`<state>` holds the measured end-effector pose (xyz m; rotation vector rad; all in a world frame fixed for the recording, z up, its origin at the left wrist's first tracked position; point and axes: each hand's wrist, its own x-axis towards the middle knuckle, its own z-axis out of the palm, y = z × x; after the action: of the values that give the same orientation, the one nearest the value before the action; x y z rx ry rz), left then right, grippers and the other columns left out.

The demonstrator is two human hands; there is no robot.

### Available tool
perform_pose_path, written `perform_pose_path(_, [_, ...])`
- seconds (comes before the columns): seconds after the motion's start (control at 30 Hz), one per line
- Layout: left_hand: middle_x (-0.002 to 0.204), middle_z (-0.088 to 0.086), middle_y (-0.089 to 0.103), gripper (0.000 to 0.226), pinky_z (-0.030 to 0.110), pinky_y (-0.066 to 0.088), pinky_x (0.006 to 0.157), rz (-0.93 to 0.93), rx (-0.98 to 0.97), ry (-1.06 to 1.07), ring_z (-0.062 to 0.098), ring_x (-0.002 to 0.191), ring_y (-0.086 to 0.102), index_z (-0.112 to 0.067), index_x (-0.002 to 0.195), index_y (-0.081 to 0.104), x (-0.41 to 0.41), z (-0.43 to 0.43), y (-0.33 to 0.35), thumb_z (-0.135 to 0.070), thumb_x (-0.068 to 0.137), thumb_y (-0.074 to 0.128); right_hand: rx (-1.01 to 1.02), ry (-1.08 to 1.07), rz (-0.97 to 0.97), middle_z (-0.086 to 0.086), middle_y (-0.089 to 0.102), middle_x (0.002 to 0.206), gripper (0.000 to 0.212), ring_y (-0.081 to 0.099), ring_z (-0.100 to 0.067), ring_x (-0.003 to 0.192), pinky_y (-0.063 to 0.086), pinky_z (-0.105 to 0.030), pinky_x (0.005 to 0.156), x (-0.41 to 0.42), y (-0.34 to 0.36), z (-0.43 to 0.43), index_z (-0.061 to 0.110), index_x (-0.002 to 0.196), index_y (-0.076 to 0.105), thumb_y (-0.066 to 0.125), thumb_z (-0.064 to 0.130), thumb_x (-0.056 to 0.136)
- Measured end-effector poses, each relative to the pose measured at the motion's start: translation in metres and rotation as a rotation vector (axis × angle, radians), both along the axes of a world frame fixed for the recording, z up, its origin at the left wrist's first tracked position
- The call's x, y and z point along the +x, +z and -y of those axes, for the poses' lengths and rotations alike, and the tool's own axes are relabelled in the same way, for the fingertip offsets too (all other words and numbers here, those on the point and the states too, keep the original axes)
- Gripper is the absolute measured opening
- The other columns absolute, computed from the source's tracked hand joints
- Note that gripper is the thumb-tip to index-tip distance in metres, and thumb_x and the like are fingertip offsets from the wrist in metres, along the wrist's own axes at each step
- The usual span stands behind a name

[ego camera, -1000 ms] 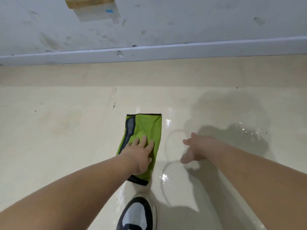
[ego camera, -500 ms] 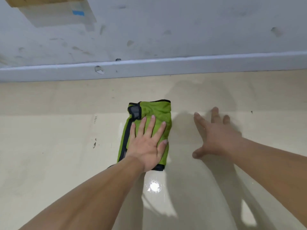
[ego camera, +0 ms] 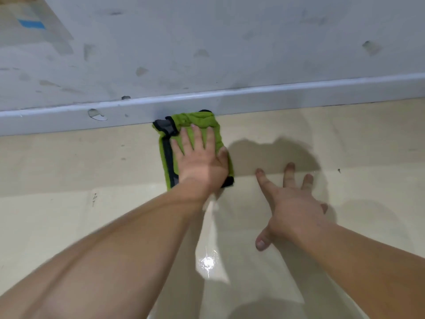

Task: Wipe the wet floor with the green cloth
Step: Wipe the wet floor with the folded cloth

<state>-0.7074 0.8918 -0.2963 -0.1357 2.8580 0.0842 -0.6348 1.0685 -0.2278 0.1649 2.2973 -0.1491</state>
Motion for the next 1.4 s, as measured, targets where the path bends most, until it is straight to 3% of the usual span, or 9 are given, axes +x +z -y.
perform_pose_path(0.3, [0.175, 0.000, -0.003, 0.064, 0.058, -0.007, 0.126, -0.054, 0.059, -0.553, 0.029, 0.161, -0.010, -0.033, 0.166, 0.005, 0.085, 0.002, 0.002, -0.053, 0.106, 0.014, -0.020, 0.005, -0.065, 0.004, -0.043, 0.161, 0.164, -0.027, -0.042, 0.152, 0.030, -0.078, 0.108, 0.004, 0.002, -0.004, 0.067, 0.144, -0.024, 0.099, 0.056, 0.037])
perform_pose_path(0.43, [0.175, 0.000, 0.005, 0.061, 0.058, 0.004, 0.128, -0.110, 0.093, -0.423, 0.023, 0.162, -0.004, -0.038, 0.164, 0.020, 0.116, 0.074, -0.002, -0.056, 0.105, 0.024, -0.022, 0.017, -0.099, 0.002, -0.038, 0.163, 0.163, -0.025, -0.044, 0.152, 0.030, -0.080, 0.106, 0.007, 0.000, -0.003, 0.066, 0.144, -0.023, 0.098, 0.057, 0.035])
perform_pose_path(0.6, [0.172, 0.008, -0.022, 0.068, 0.061, -0.008, 0.126, -0.097, -0.028, -0.152, 0.023, 0.159, -0.020, -0.043, 0.162, -0.009, 0.120, 0.083, -0.007, -0.066, 0.099, 0.004, -0.042, 0.013, -0.090, 0.002, -0.037, 0.163, 0.162, -0.026, -0.044, 0.152, 0.027, -0.081, 0.106, 0.006, -0.004, 0.000, 0.063, 0.147, -0.021, 0.099, 0.055, 0.038])
perform_pose_path(0.77, [0.174, 0.008, -0.015, 0.072, 0.063, -0.009, 0.125, -0.077, 0.014, 0.017, 0.028, 0.160, -0.017, -0.035, 0.165, -0.008, 0.113, 0.036, -0.007, -0.063, 0.098, 0.000, -0.148, 0.051, -0.171, 0.003, -0.033, 0.166, 0.161, -0.018, -0.039, 0.155, 0.022, -0.077, 0.112, 0.021, -0.007, -0.011, 0.052, 0.153, -0.021, 0.093, 0.064, 0.040])
perform_pose_path(0.9, [0.174, 0.008, -0.014, 0.070, 0.066, -0.010, 0.123, -0.061, 0.053, -0.072, 0.032, 0.159, -0.017, -0.034, 0.165, -0.008, 0.108, -0.047, 0.001, -0.061, 0.101, 0.006, -0.328, -0.044, -0.331, 0.009, -0.022, 0.169, 0.118, 0.003, -0.017, 0.159, 0.029, -0.046, 0.123, 0.050, 0.002, -0.059, 0.043, 0.162, 0.003, 0.081, 0.056, 0.075])
perform_pose_path(0.97, [0.173, 0.009, -0.018, 0.070, 0.067, -0.012, 0.121, -0.044, 0.075, -0.168, 0.032, 0.159, -0.019, -0.032, 0.164, -0.010, 0.115, -0.091, 0.003, -0.060, 0.102, 0.006, -0.256, -0.106, -0.429, 0.004, 0.008, 0.171, 0.079, 0.023, -0.017, 0.154, 0.036, -0.037, 0.118, 0.072, 0.005, -0.091, 0.034, 0.159, 0.028, 0.068, 0.043, 0.091])
perform_pose_path(1.07, [0.172, 0.011, -0.022, 0.070, 0.068, -0.014, 0.120, 0.006, 0.119, -0.365, 0.033, 0.158, -0.022, -0.030, 0.164, -0.013, 0.144, -0.149, 0.007, -0.059, 0.102, 0.005, -0.124, -0.193, -0.471, 0.006, 0.049, 0.139, 0.046, 0.056, -0.018, 0.126, 0.051, -0.035, 0.096, 0.108, 0.012, -0.130, 0.029, 0.142, 0.052, 0.056, 0.032, 0.096])
perform_pose_path(1.27, [0.170, 0.012, -0.026, 0.070, 0.069, -0.018, 0.118, 0.091, 0.166, -0.824, 0.036, 0.157, -0.024, -0.029, 0.165, -0.008, 0.225, -0.216, 0.007, -0.055, 0.104, 0.013, 0.031, -0.269, -0.362, 0.009, 0.051, 0.100, 0.018, 0.058, -0.017, 0.087, 0.050, -0.032, 0.072, 0.157, 0.024, -0.185, 0.029, 0.109, 0.062, 0.055, 0.029, 0.092])
perform_pose_path(1.4, [0.171, 0.007, -0.021, 0.069, 0.068, -0.017, 0.120, 0.109, 0.227, -0.887, 0.031, 0.157, -0.024, -0.036, 0.165, -0.001, 0.227, -0.211, 0.007, -0.056, 0.101, 0.011, -0.019, -0.345, -0.381, 0.009, 0.054, 0.099, 0.015, 0.060, -0.019, 0.089, 0.049, -0.032, 0.071, 0.179, 0.017, -0.189, 0.028, 0.104, 0.059, 0.048, 0.026, 0.092])
